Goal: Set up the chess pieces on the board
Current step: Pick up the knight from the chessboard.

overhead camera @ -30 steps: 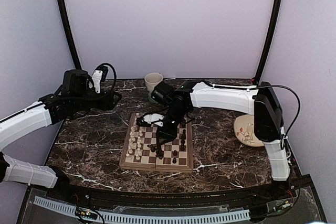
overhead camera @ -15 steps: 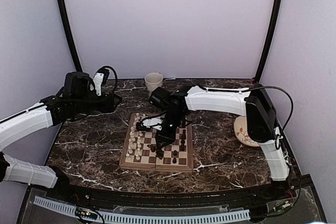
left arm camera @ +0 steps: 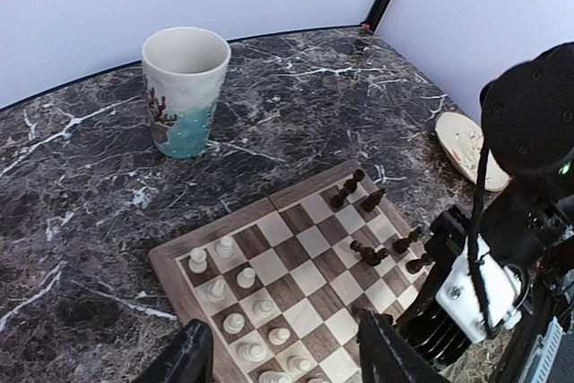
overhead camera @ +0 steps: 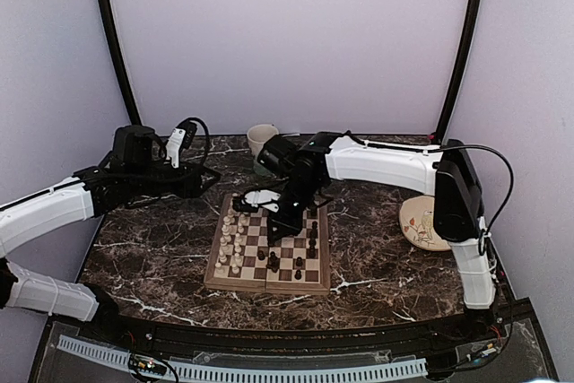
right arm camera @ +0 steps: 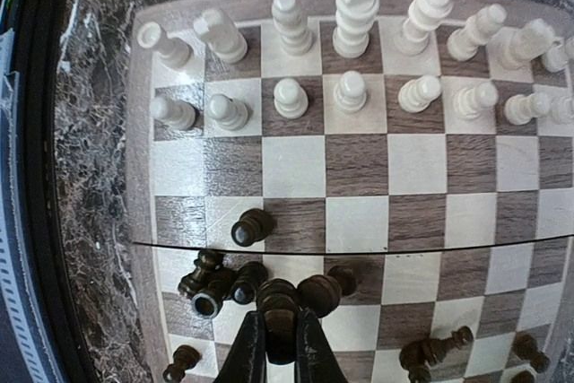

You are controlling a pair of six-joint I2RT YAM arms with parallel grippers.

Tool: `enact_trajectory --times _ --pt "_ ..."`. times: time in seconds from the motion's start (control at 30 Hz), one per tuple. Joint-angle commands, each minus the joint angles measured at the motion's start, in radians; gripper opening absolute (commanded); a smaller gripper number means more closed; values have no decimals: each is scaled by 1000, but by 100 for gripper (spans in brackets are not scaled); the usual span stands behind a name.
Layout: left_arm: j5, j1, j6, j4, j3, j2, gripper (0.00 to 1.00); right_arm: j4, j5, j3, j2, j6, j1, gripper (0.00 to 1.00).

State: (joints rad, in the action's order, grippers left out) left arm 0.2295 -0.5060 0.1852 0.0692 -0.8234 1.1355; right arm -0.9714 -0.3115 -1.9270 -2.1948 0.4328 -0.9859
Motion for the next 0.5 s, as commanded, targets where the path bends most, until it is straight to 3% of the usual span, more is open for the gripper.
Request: enact_trajectory --times 0.0,0.3,0.47 --pt "95 -1 38 -72 33 0 57 12 -25 -9 113 11 10 4" --pt "190 -2 138 -175 108 5 58 16 -29 -22 153 23 18 4" --pt "167 -7 141 -240 183 -48 58 16 -14 0 192 38 31 4"
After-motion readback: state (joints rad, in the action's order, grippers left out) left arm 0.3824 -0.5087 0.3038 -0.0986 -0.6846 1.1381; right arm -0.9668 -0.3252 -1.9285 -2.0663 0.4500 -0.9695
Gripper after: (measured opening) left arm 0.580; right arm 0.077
